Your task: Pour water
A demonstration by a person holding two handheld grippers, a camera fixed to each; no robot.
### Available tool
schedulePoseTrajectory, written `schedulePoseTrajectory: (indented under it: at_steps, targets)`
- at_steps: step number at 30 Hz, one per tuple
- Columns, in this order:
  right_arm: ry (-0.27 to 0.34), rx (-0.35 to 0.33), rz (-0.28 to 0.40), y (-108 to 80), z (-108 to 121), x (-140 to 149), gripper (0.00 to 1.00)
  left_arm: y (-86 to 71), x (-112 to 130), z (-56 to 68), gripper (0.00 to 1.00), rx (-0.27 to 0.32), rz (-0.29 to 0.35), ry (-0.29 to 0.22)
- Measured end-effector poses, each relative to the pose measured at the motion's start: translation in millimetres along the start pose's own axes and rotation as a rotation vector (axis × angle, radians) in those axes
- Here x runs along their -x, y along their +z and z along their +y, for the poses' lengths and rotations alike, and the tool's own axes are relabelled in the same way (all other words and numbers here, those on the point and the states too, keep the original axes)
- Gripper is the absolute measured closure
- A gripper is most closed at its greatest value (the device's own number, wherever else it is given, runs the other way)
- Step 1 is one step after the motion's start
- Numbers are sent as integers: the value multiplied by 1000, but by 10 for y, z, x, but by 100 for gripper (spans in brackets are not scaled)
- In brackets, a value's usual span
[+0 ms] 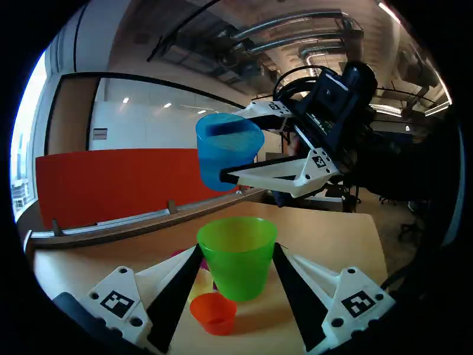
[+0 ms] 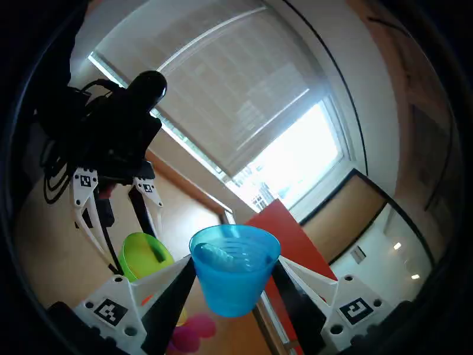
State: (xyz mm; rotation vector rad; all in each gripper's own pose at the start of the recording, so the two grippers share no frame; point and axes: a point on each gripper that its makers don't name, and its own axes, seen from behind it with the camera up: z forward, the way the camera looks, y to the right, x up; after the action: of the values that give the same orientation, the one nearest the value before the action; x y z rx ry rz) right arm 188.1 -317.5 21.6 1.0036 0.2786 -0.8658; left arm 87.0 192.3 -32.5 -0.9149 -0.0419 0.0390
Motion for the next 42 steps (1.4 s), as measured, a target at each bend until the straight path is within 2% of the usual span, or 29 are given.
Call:
schedulePoseTrajectory:
  at_steps: [21,42]
  targets:
    - [-159,9,-18,38,9,-42,12,-6,-8,-3,15,3,4,-3]
    - [-242,13,-34,56,78,12,12,-6,-31,17,15,10,11,-3]
